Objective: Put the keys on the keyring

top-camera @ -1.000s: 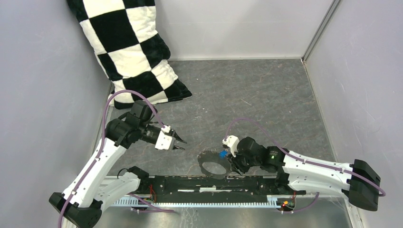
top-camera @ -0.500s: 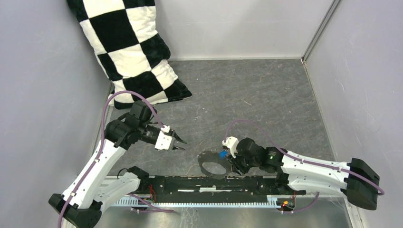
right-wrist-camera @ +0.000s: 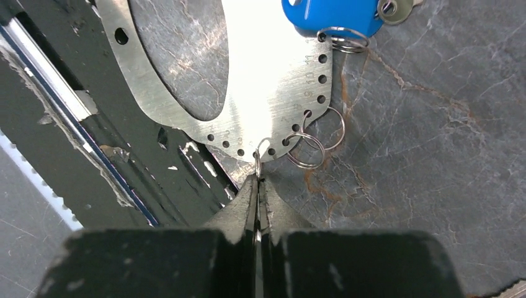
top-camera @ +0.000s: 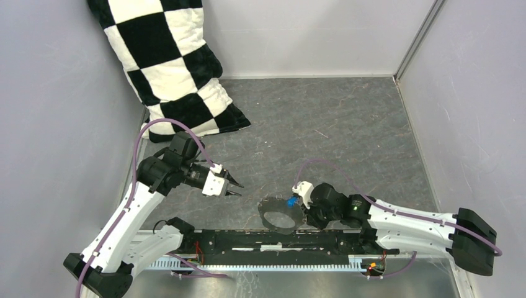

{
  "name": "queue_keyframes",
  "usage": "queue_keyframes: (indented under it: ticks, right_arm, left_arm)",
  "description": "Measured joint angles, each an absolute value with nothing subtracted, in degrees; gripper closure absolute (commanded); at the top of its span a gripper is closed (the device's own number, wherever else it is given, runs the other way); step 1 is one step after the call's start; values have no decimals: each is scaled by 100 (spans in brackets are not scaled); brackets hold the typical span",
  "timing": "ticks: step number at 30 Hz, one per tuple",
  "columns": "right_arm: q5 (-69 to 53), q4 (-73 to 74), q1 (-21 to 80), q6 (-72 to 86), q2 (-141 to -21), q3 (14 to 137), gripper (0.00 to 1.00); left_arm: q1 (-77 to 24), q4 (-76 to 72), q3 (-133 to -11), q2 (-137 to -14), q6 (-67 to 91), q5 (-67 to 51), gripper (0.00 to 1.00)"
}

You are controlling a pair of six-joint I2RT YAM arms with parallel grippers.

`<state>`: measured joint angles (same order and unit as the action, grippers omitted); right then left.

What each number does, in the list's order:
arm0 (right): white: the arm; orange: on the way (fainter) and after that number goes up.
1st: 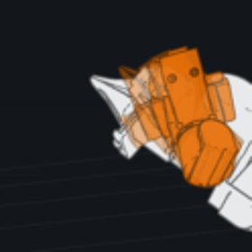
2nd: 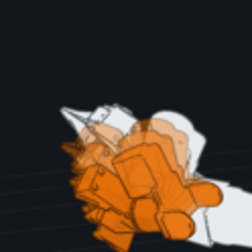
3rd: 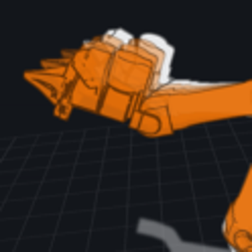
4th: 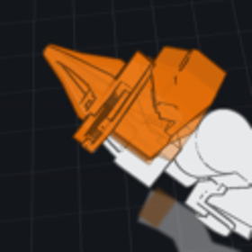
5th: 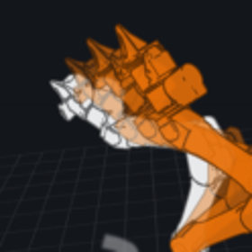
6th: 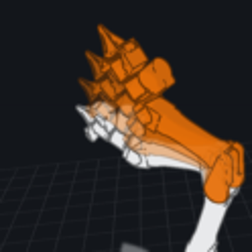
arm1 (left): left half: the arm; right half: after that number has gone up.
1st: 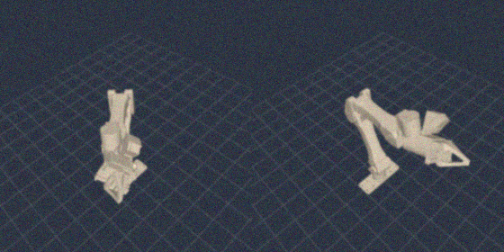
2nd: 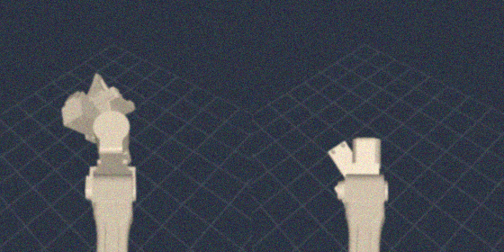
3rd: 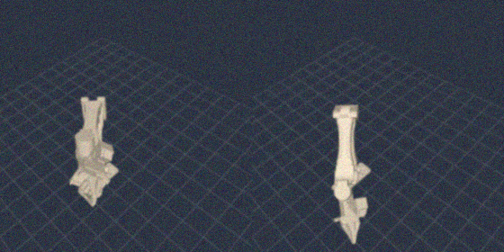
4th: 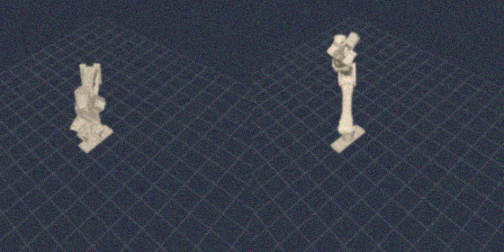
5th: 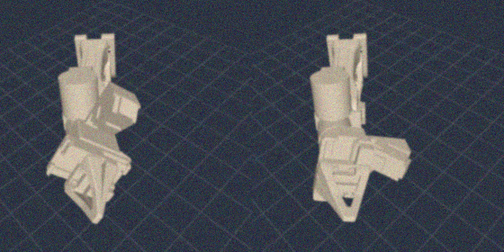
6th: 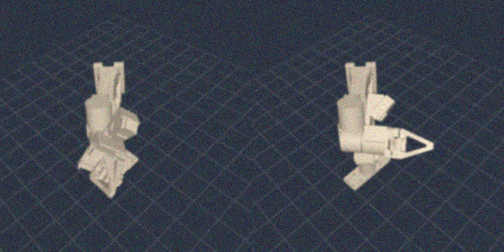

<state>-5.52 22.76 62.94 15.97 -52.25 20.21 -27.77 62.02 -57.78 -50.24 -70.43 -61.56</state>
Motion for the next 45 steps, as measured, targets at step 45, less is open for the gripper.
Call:
queue_keyframes:
  ticks: [45]
  right_arm:
    - [-1664,454,6294,-163,-6202,4217,100]
  left_arm:
    - [-2904,4567,-4952,-6766,-5937,-7387,53]
